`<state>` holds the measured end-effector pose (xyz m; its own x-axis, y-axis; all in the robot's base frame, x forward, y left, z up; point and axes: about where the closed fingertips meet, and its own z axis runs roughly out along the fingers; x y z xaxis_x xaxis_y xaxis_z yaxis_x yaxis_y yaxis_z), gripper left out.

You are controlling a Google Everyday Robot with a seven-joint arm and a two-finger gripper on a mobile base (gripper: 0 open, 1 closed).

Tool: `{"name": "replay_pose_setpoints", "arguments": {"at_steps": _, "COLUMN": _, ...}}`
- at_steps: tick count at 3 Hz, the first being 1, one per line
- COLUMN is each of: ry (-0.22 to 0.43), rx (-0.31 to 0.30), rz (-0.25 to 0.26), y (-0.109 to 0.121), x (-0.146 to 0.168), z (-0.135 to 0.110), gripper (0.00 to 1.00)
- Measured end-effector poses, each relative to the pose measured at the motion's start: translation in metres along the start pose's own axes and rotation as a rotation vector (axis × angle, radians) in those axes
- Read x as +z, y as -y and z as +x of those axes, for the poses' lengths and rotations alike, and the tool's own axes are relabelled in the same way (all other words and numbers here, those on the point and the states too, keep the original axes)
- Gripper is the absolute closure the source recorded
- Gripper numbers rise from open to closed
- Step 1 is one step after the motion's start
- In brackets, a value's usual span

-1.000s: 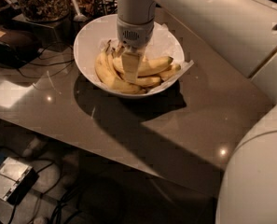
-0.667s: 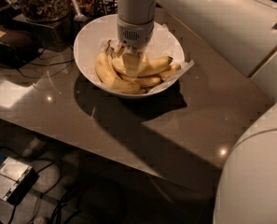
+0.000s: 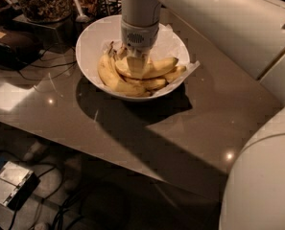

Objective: Pick banana from white bowl

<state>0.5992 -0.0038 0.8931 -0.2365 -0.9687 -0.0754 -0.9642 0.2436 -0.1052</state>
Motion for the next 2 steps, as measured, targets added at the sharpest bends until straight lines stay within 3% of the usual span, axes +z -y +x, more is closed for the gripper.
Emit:
{"name": "replay_pose_setpoints", "arguments": {"at_steps": 1, "ry": 0.044, "rx": -0.014, "rz": -0.011, "y": -0.004, "x": -0.001, "z": 0.004, "gripper": 1.00}}
{"name": "replay_pose_setpoints", "arguments": {"at_steps": 2, "ry": 0.150, "rx": -0.013, "rz": 0.003, "y": -0.007, "x": -0.031, "z": 0.021, "gripper": 1.00}}
